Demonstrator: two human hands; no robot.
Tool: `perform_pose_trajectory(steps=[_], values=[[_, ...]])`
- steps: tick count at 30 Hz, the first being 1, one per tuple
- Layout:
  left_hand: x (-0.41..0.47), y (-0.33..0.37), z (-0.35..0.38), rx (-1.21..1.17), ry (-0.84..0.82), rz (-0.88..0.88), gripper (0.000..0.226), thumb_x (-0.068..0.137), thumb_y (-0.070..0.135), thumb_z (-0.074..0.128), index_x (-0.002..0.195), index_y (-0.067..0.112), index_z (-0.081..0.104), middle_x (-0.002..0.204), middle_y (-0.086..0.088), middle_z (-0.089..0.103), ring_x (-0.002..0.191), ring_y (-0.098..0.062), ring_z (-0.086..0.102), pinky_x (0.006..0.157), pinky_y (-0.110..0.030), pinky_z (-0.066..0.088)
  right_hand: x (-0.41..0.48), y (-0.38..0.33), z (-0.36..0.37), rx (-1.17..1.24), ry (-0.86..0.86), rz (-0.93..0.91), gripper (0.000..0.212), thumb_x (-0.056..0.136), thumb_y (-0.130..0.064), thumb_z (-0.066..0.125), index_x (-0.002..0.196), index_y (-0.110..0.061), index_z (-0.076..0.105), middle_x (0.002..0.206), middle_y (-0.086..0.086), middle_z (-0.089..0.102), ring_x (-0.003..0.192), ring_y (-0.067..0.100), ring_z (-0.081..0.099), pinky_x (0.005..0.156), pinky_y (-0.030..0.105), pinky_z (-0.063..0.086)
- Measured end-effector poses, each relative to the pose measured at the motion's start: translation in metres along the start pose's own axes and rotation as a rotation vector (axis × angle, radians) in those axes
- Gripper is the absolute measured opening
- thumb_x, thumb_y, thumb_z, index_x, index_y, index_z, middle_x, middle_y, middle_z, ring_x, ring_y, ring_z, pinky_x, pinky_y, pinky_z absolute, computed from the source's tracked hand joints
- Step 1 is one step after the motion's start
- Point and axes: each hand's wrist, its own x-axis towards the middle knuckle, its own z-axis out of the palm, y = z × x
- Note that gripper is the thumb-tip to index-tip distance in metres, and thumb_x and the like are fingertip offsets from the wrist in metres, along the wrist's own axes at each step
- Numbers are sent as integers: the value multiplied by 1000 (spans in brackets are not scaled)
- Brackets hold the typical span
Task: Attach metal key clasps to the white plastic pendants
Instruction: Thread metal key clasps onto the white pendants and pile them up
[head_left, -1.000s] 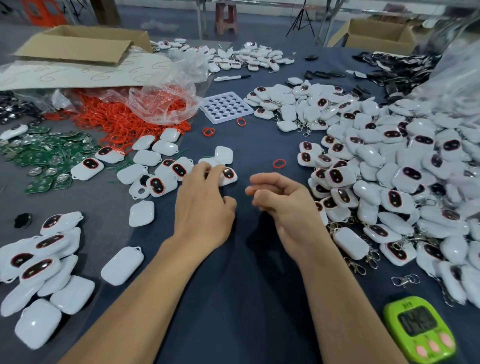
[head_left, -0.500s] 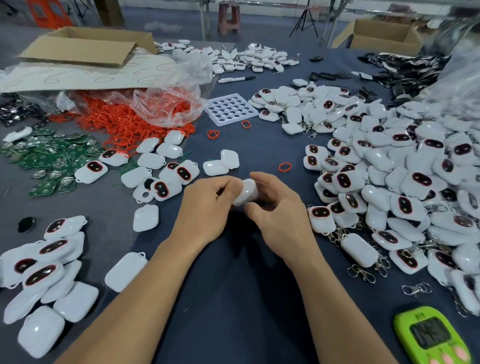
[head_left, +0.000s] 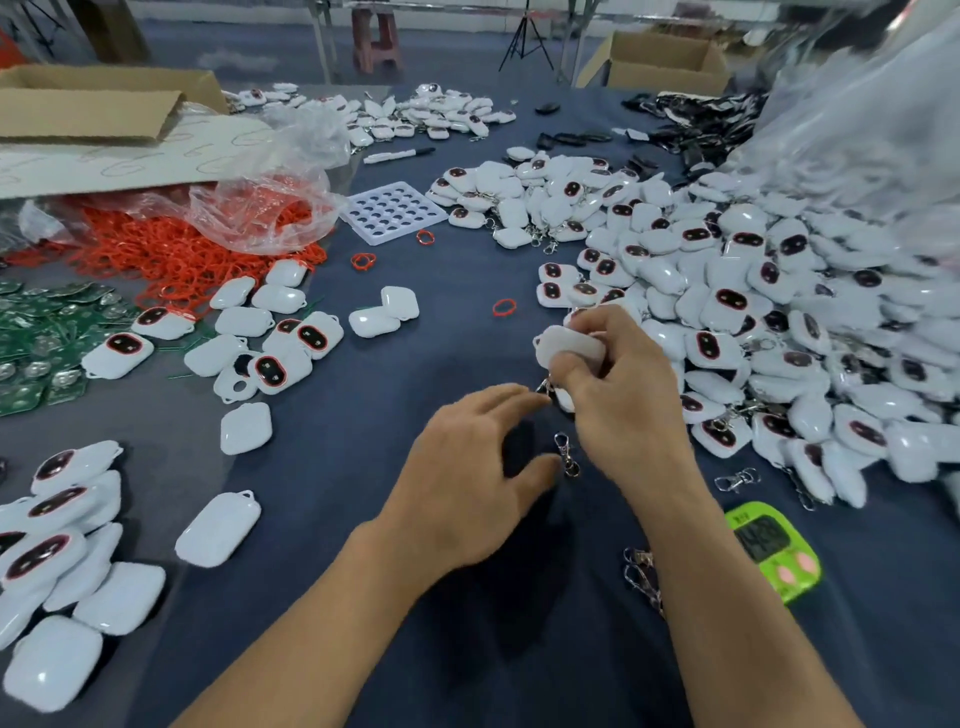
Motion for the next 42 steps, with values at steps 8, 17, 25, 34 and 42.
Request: perform_pose_trajectory(steps=[8,17,25,34,42], values=[[-9,50,45,225,-301,228,82,96,69,30,163,32,4,172,5,0,158,-14,-6,128,-41,-5,-74,24,-49,-117,112,195,23,102,-19,61,98,-39,51,86,-20,65,83,-16,56,60,9,41],[21,25,40,340,-182,167,58,101,38,45,156,29,31,167,-1,24,155,-18,20,125,-42,16,-95,23,-8,-167,134,181,16,105,-29,55,99,-39,44,84,-12,63,80,2,59,59,19,38],[30,-17,-6,43,-60,83,24,99,18,59,112,27,77,116,6,74,111,-18,66,95,-38,50,-63,23,11,-133,-97,137,12,106,-40,54,99,-34,46,92,-27,62,86,-7,55,61,15,39],[15,-58,-46,-263,133,-255,41,84,9,77,93,49,76,79,27,74,76,8,70,70,-8,50,-22,-2,74,254,-228,54,10,98,-36,62,92,-29,57,98,-18,71,88,0,62,72,10,45],[25,-75,-49,-811,369,-435,34,81,-16,71,88,17,78,88,-1,80,87,-13,77,74,-17,56,20,-3,90,974,-208,335,13,100,-1,53,93,-8,61,101,24,73,85,31,74,78,39,63]])
